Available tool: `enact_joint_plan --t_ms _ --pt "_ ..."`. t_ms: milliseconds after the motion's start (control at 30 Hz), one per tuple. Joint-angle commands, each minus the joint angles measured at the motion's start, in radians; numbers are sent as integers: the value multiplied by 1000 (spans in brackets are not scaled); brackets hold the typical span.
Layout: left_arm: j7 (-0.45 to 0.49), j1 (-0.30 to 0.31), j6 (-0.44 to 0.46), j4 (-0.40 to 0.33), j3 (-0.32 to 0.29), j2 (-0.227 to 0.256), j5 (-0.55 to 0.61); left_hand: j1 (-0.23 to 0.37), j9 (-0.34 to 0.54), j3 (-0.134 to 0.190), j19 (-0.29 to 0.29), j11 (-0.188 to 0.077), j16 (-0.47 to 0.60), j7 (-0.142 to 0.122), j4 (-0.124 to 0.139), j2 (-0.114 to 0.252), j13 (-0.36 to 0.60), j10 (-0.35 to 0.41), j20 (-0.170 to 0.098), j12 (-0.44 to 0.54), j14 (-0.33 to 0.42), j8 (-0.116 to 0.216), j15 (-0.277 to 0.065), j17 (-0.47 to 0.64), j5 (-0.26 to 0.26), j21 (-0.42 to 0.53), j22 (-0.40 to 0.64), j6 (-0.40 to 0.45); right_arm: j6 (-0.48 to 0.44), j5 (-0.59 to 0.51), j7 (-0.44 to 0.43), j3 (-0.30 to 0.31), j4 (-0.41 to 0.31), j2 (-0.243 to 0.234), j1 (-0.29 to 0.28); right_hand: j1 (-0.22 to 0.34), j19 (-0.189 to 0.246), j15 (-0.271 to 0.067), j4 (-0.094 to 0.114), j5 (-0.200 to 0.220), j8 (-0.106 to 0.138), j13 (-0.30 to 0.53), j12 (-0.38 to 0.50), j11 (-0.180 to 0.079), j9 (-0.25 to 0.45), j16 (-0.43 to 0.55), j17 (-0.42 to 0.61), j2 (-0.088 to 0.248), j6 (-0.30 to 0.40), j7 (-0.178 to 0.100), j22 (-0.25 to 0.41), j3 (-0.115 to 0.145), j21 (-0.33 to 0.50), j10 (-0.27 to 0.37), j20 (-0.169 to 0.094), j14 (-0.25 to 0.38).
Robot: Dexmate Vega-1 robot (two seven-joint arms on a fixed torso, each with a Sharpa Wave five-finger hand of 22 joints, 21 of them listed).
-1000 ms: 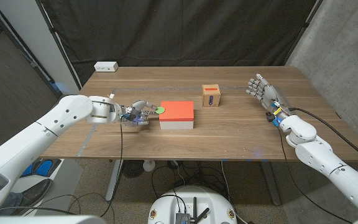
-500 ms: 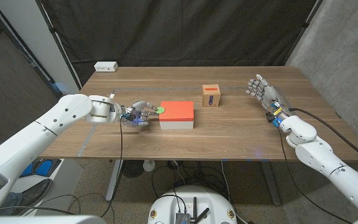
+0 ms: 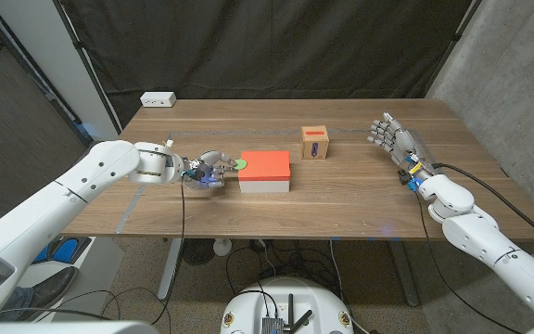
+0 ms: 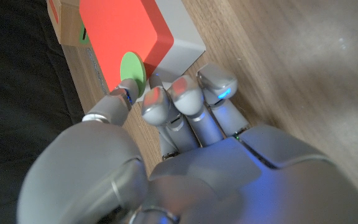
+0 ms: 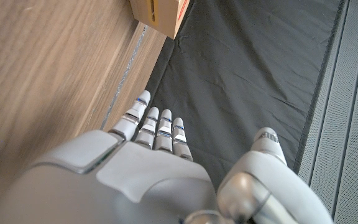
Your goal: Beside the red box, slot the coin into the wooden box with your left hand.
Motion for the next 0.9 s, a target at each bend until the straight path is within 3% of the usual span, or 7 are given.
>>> enact_joint_plan --t_ms 33,400,500,600,667,900 --pt "39 35 -24 -23 -22 2 -32 22 2 7 10 -5 7 20 -4 4 -2 0 -56 5 5 -4 1 1 4 2 1 31 -5 7 4 3 -1 -3 -9 2 6 0 -7 -1 3 3 3 2 2 4 3 10 3 2 1 3 -2 8 0 4" --pt "58 82 -72 -45 -43 16 -53 31 12 0 -1 -6 12 19 5 17 -4 -3 -54 11 4 -8 1 1 4 -1 1 37 -5 0 7 -4 9 -1 -3 1 9 1 -7 -1 3 3 4 2 2 4 1 10 2 2 1 2 -6 11 0 6" --pt "88 99 -92 -53 -52 11 -65 67 20 21 3 -6 9 9 2 74 -9 -6 -57 10 -3 1 2 -3 13 -1 -1 68 -10 0 6 -5 8 -3 -3 1 9 1 -7 -1 3 3 4 2 2 4 1 10 3 1 1 2 -8 11 1 5" --pt "117 123 -121 -60 -65 1 -80 121 46 48 -6 -5 10 -13 -6 144 -5 -11 -55 15 -8 34 2 -3 24 1 1 136 -13 -3 3 -5 7 -6 -6 1 10 1 -7 -1 3 3 4 1 2 4 1 10 3 1 1 2 -8 11 1 5" --pt "113 133 -139 -59 -67 0 -80 139 59 51 -7 -4 18 -23 -12 159 -1 -12 -55 17 -2 49 2 5 26 5 2 161 -17 -2 -3 -4 3 -8 -12 1 10 2 -7 -1 3 3 4 2 2 5 0 10 3 1 2 2 -9 12 1 7" --pt "88 147 -168 -40 -59 -2 -79 155 98 40 -18 -2 18 -20 -10 164 6 -15 -53 22 -5 74 3 8 25 7 3 174 -37 -1 -35 8 -35 -26 -54 1 12 4 -7 -1 3 3 4 2 2 5 0 10 3 -1 2 2 -12 12 2 7"
